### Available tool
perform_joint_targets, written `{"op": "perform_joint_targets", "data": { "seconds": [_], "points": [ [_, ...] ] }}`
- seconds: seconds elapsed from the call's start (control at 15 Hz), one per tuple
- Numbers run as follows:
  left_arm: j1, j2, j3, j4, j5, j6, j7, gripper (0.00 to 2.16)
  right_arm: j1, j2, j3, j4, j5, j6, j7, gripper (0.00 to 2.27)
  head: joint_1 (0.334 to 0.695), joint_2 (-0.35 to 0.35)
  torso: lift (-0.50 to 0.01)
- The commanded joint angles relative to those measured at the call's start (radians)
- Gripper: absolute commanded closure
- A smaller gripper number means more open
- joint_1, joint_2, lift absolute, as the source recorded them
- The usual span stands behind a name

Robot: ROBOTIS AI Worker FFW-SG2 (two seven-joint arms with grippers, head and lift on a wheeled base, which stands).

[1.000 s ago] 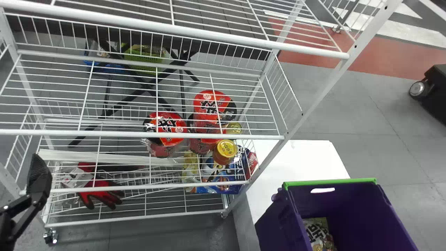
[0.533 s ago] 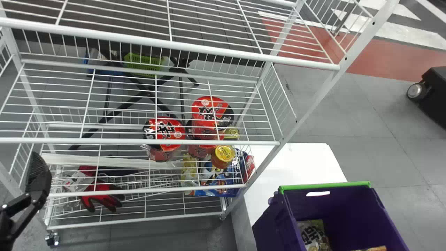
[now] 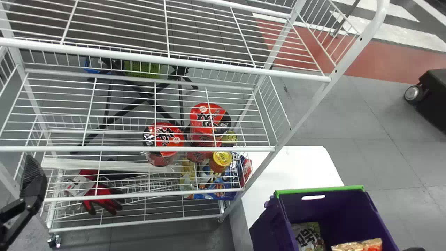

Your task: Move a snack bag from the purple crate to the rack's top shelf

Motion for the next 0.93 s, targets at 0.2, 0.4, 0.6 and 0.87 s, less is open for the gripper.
{"op": "perform_joint_targets", "data": {
  "seconds": [0.2, 0.4, 0.6, 0.87],
  "points": [
    [0.004, 0.0, -0.008, -0.017, -0.004, 0.008, 0.0, 0.08, 0.0, 0.01, -0.003, -0.027, -0.018, -0.006, 0.0, 2.13, 0.695, -0.35, -0.263],
    [0.004, 0.0, -0.009, -0.024, -0.006, 0.03, 0.0, 0.08, 0.0, 0.01, -0.005, -0.033, -0.018, -0.006, 0.0, 2.13, 0.695, -0.35, -0.251],
    [0.01, 0.0, -0.011, -0.037, -0.017, 0.042, 0.012, 0.08, 0.0, 0.011, -0.003, -0.053, -0.019, 0.001, 0.0, 2.13, 0.695, -0.35, -0.239],
    [0.016, 0.0, -0.009, -0.043, -0.02, 0.042, 0.023, 0.08, 0.0, 0.024, -0.02, -0.093, -0.019, 0.028, 0.018, 2.13, 0.695, -0.35, -0.223]
  ]
}}
